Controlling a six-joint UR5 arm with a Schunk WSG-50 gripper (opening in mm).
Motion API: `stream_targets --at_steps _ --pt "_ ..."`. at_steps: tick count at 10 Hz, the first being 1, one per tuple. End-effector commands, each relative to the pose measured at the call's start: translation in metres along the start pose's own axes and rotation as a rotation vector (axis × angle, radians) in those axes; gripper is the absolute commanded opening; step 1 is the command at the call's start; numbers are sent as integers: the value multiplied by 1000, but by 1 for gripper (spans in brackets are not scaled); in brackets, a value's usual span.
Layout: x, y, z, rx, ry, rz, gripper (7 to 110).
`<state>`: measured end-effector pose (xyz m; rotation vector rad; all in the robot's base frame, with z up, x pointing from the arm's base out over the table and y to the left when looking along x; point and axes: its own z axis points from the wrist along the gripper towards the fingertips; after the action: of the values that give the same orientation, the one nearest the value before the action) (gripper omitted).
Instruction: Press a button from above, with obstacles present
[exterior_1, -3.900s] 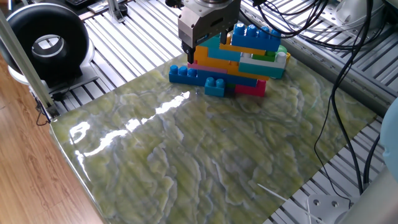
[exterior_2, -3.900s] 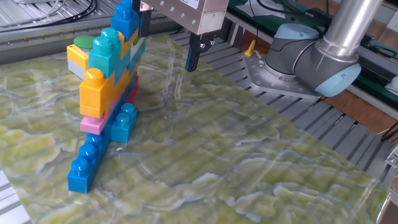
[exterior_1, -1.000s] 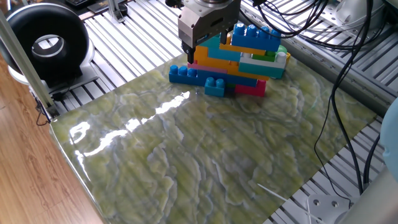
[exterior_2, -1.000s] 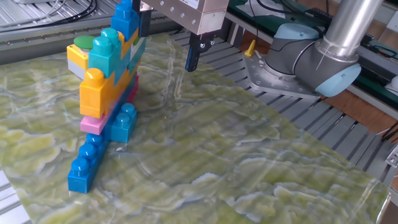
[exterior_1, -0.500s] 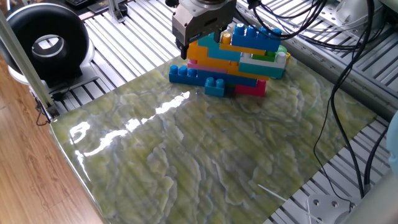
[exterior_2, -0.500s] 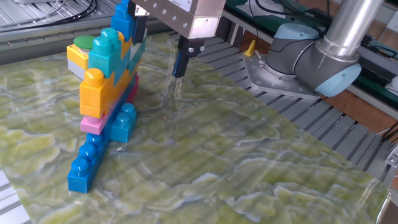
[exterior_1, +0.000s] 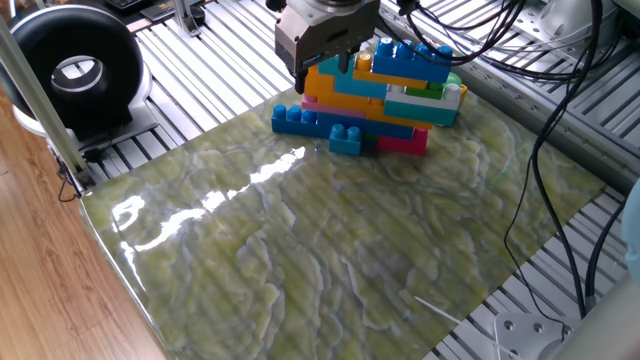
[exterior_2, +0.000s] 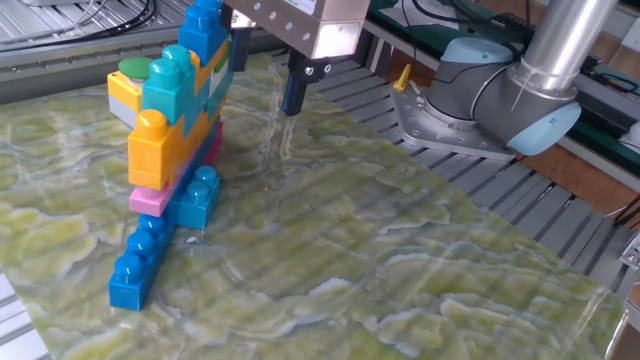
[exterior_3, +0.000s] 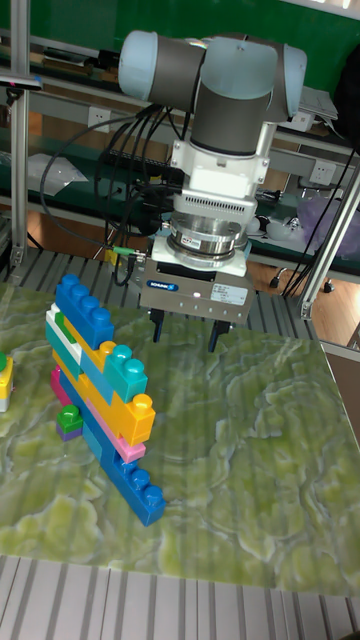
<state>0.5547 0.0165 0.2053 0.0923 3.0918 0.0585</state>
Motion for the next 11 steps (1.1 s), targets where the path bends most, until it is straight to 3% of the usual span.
stream_targets --at_steps 1,11 --pt "9 5 -8 -21 26 -2 7" --pt "15 4 -8 -15 50 -4 7"
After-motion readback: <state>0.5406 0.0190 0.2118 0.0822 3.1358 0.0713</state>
